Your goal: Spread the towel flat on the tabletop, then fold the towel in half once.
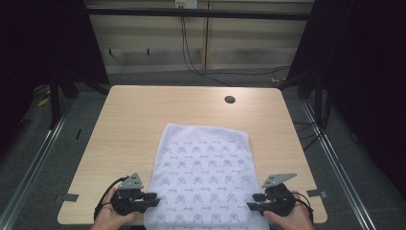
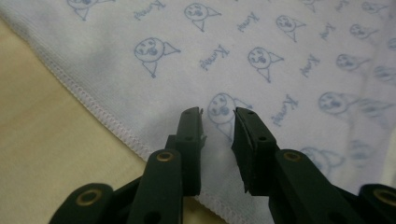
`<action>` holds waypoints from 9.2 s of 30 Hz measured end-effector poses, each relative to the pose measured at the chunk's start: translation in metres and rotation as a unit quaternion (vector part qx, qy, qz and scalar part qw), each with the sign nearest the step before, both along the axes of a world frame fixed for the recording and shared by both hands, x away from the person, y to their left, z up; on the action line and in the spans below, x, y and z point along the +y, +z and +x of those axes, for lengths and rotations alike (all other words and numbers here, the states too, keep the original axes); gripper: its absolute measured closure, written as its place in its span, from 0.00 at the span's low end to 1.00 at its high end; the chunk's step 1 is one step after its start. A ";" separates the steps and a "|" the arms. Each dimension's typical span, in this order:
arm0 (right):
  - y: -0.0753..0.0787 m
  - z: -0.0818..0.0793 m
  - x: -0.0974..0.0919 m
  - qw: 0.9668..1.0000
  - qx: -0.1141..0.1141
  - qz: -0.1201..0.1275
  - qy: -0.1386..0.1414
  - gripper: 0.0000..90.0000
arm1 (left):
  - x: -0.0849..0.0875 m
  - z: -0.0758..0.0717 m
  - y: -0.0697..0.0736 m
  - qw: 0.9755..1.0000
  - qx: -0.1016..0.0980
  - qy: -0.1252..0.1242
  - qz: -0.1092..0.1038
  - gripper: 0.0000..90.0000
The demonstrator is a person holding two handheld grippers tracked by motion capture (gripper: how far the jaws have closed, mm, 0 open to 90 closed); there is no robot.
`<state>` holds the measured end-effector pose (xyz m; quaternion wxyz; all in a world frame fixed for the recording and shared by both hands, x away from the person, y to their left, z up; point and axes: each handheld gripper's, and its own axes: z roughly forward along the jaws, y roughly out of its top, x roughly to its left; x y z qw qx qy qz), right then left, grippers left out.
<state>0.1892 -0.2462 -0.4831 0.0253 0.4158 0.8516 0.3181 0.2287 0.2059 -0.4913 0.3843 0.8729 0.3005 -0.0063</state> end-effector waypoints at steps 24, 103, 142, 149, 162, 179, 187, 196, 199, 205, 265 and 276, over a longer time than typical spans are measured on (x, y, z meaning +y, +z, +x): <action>0.006 0.147 -0.002 0.984 -0.137 0.009 -0.114 0.65 | -0.038 0.115 -0.009 0.996 -0.052 0.074 0.020 0.92; 0.018 0.168 0.029 0.984 -0.152 0.052 -0.075 0.93 | -0.036 0.116 -0.011 0.997 -0.050 0.063 0.005 0.87; -0.014 0.108 -0.008 0.993 -0.093 -0.033 -0.068 0.88 | -0.039 0.102 -0.009 0.998 -0.047 0.049 0.008 0.66; -0.014 0.091 -0.010 0.995 -0.085 -0.013 -0.051 0.72 | -0.032 0.077 -0.008 0.999 -0.045 0.021 0.010 0.71; -0.009 0.070 -0.006 0.997 -0.075 0.018 -0.030 0.70 | -0.007 0.067 0.006 0.996 -0.026 0.055 -0.058 1.00; 0.006 0.148 -0.041 0.987 -0.110 0.041 -0.112 0.71 | -0.013 0.144 0.003 0.988 -0.044 0.138 -0.052 0.84; -0.009 0.171 -0.018 0.991 -0.092 0.029 -0.092 0.63 | -0.030 0.149 -0.007 0.990 -0.037 0.134 -0.029 0.67; -0.018 0.169 -0.016 0.993 -0.087 -0.008 -0.084 0.78 | -0.035 0.151 -0.015 0.992 -0.030 0.123 -0.020 0.83; -0.018 0.168 -0.016 0.994 -0.075 0.009 -0.080 0.94 | -0.035 0.150 -0.012 0.992 -0.024 0.119 -0.029 0.96; 0.005 0.172 -0.022 0.990 -0.087 0.070 -0.085 0.97 | -0.021 0.154 0.009 0.988 -0.039 0.123 -0.083 0.97; 0.007 -0.003 -0.022 0.997 -0.031 0.064 -0.011 0.97 | 0.002 0.014 0.004 0.999 -0.008 -0.005 -0.032 0.96; -0.007 0.025 -0.011 0.999 -0.010 0.025 -0.025 0.97 | 0.000 0.043 -0.007 0.999 0.007 0.028 -0.027 0.97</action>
